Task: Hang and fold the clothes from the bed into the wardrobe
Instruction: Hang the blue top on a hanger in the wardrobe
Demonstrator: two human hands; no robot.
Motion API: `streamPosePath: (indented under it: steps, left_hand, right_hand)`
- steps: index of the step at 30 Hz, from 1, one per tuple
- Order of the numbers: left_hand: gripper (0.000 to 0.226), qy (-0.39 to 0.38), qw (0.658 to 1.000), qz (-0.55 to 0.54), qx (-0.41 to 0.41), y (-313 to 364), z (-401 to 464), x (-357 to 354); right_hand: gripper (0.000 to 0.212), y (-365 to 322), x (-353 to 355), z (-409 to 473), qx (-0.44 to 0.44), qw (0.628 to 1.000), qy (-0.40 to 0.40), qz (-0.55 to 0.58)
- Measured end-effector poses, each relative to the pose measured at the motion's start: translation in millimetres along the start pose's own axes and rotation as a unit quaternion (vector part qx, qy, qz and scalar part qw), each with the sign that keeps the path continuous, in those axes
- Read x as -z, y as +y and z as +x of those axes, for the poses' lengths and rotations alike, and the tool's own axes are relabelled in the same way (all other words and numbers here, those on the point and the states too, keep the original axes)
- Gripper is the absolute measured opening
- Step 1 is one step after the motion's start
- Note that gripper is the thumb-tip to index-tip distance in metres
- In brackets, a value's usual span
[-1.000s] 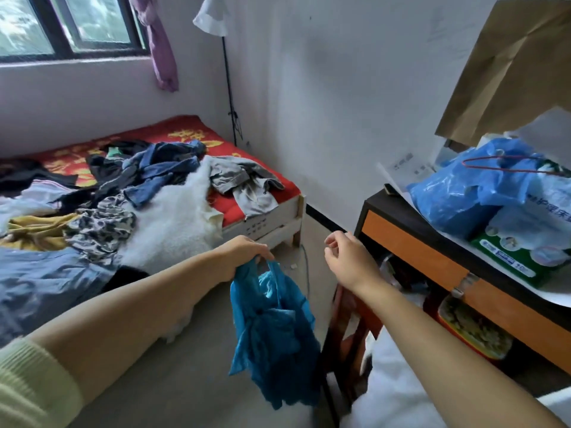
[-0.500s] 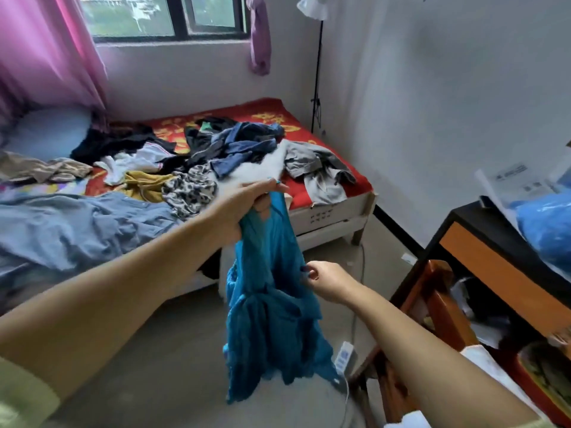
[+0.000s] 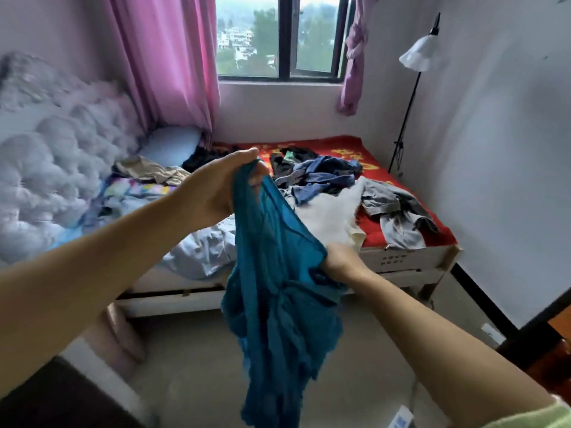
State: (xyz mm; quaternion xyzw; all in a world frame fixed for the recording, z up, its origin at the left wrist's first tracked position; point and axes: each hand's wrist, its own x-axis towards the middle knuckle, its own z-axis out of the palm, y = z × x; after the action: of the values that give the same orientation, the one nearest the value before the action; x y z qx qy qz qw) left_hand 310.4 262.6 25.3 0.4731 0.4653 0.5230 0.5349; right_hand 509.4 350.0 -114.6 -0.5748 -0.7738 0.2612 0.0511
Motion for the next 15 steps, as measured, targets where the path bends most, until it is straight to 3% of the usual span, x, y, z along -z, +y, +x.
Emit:
streamPosePath:
  steps: [2,4,8,12,15]
  left_hand:
    - [0.037,0.045,0.999,0.004,-0.008,-4,-5,49]
    - [0.035,0.127,0.992,0.011,-0.001,-8,-20,103]
    - [0.020,0.166,0.982,-0.046,0.076,-14,-60,151]
    - [0.057,0.182,0.975,-0.097,0.083,-4,-99,180]
    - [0.049,0.252,0.954,-0.158,0.027,11,-133,209]
  right_hand:
    - [0.015,-5,14,5,-0.044,0.995,-0.049,-0.079]
    - [0.021,-22,39,10,-0.073,0.993,-0.051,-0.079]
    - [0.027,-92,59,12,-0.048,0.983,-0.037,0.172]
    - [0.022,-189,51,4,0.084,0.902,-0.115,0.407]
    - [0.015,-255,34,-2,0.178,0.827,-0.172,0.505]
